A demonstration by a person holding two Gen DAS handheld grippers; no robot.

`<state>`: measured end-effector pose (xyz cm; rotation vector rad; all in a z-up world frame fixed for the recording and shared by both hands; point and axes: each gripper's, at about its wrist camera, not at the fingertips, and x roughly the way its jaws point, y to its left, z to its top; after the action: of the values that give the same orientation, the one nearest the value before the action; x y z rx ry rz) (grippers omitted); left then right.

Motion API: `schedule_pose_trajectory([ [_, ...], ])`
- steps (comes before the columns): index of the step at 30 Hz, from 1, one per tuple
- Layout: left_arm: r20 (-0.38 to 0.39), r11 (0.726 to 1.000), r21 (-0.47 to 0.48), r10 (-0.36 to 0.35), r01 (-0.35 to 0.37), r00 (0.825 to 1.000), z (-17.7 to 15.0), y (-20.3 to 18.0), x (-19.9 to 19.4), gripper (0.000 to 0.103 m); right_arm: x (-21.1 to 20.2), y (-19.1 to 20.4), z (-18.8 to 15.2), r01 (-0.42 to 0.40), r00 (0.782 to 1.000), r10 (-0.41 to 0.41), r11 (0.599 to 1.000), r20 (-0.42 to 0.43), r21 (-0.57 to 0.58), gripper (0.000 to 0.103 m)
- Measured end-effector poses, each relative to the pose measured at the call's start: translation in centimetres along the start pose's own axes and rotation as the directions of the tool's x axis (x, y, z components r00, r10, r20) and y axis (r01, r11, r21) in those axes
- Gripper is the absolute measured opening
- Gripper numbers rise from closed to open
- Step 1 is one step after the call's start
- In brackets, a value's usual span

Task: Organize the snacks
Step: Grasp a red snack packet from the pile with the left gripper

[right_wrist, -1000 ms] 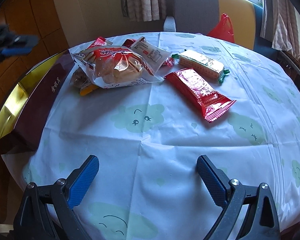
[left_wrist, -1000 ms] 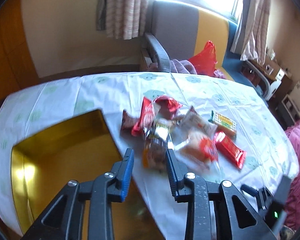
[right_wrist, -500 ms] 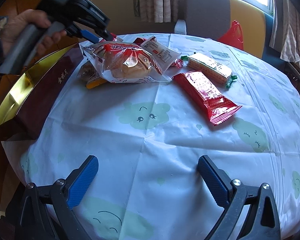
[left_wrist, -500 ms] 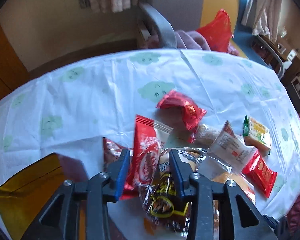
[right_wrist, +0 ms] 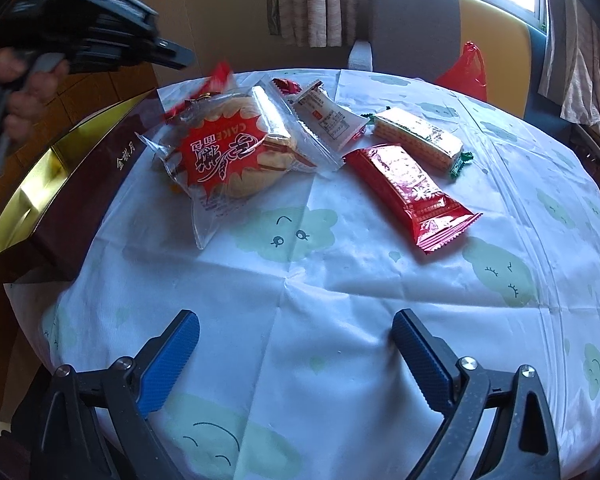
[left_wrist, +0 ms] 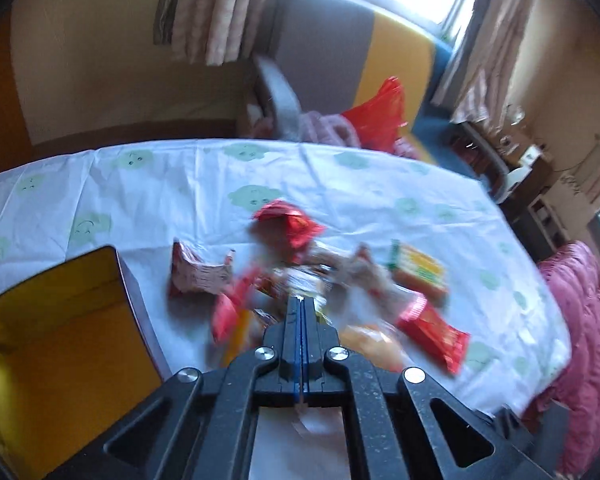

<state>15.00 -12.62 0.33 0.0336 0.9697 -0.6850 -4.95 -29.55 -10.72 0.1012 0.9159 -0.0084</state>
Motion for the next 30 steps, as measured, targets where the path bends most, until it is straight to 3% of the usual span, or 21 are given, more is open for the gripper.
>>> schedule_pose_trajectory([
  [6,-0.005,0.996,0.07,-0.056,0.056,0.998,-4.4,-2.6,-3.3,0.0,-0.2,0.2,-0.2,0.003,1.0,-0.003,1.0,-0.004,0.014,0.099],
  [8,-0.017,0.995,0.087,-0.037,0.038,0.999,-5.1,-2.7,-3.6,0.0,-0.3,0.3,-0.3,0.006,1.0,-0.006,1.0,-0.006,0.014,0.099],
  [10,-0.011,0.991,0.128,0.034,-0.032,0.999,-5.1,-2.8,-3.8,0.0,-0.3,0.5,-0.4,0.019,1.0,-0.019,1.0,-0.006,0.002,0.099],
  [14,-0.054,0.99,0.09,0.111,-0.106,0.992,-3.6,-0.8,-2.7,0.003,-0.4,0.6,-0.7,0.025,1.0,-0.025,1.0,-0.002,0.001,0.099],
  [19,-0.097,0.976,0.12,0.193,-0.181,0.976,-0.9,0.8,0.2,0.021,-0.5,0.6,-0.8,0.021,1.0,-0.021,1.0,0.004,-0.007,0.099],
  [23,-0.166,0.958,0.208,0.234,-0.198,0.958,0.7,1.2,3.7,0.026,-0.5,0.5,-0.8,0.012,1.0,-0.012,1.0,0.005,-0.01,0.1],
  [30,-0.289,0.952,0.241,0.254,-0.187,0.923,2.3,2.9,8.9,0.027,-0.5,0.5,-0.7,-0.008,1.0,0.008,0.999,-0.001,-0.031,0.1],
])
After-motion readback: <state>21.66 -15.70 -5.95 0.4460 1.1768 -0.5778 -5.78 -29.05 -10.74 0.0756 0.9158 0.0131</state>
